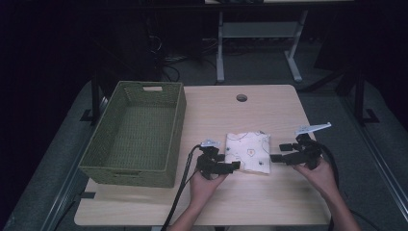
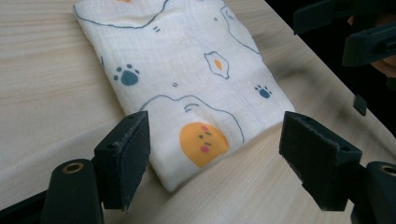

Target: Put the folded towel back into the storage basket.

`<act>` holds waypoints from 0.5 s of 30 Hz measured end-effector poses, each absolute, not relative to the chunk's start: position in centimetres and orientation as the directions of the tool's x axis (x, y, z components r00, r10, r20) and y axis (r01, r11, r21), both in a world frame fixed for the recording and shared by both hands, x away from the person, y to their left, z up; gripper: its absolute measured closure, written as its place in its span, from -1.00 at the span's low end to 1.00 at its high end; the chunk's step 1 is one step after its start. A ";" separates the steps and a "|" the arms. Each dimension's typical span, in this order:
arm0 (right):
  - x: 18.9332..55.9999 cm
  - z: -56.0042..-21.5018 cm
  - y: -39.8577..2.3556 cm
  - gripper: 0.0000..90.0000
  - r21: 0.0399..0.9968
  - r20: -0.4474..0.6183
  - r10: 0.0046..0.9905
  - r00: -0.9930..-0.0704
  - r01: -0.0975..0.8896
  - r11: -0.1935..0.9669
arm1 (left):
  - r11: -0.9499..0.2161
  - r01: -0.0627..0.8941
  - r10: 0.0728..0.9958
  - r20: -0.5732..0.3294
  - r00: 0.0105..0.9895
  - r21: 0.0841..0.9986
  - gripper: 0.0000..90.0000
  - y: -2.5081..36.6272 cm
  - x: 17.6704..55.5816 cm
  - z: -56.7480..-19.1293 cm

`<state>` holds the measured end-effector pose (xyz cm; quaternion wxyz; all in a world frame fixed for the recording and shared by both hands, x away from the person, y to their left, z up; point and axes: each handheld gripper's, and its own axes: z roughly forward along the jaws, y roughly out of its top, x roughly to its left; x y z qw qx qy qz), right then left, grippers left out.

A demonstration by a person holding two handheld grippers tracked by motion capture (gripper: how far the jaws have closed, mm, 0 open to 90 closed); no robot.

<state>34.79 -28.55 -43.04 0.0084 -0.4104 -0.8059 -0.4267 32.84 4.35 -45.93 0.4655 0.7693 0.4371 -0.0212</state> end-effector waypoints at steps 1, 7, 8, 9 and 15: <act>34.8 -43.0 -28.5 -0.59 0.681 0.364 0.654 -0.663 0.669 0.299 | -0.184 0.692 0.653 -0.440 0.617 0.698 -0.44 4.4 32.8 -45.9; 36.7 -42.4 -27.9 -0.55 0.683 0.360 0.657 -0.663 0.667 0.299 | -0.171 0.709 0.674 -0.444 0.591 0.684 -0.40 4.1 33.7 -45.8; 37.0 -42.4 -27.8 -0.55 0.675 0.361 0.657 -0.662 0.671 0.305 | -0.173 0.712 0.676 -0.444 0.588 0.680 -0.40 4.0 33.9 -45.8; 37.0 -42.4 -27.8 -0.55 0.675 0.361 0.657 -0.662 0.671 0.305 | -0.173 0.712 0.676 -0.444 0.588 0.680 -0.40 4.0 33.9 -45.8; 38.7 -42.3 -27.3 -0.52 0.666 0.364 0.667 -0.650 0.682 0.301 | -0.189 0.730 0.692 -0.438 0.574 0.657 -0.34 3.7 34.3 -46.2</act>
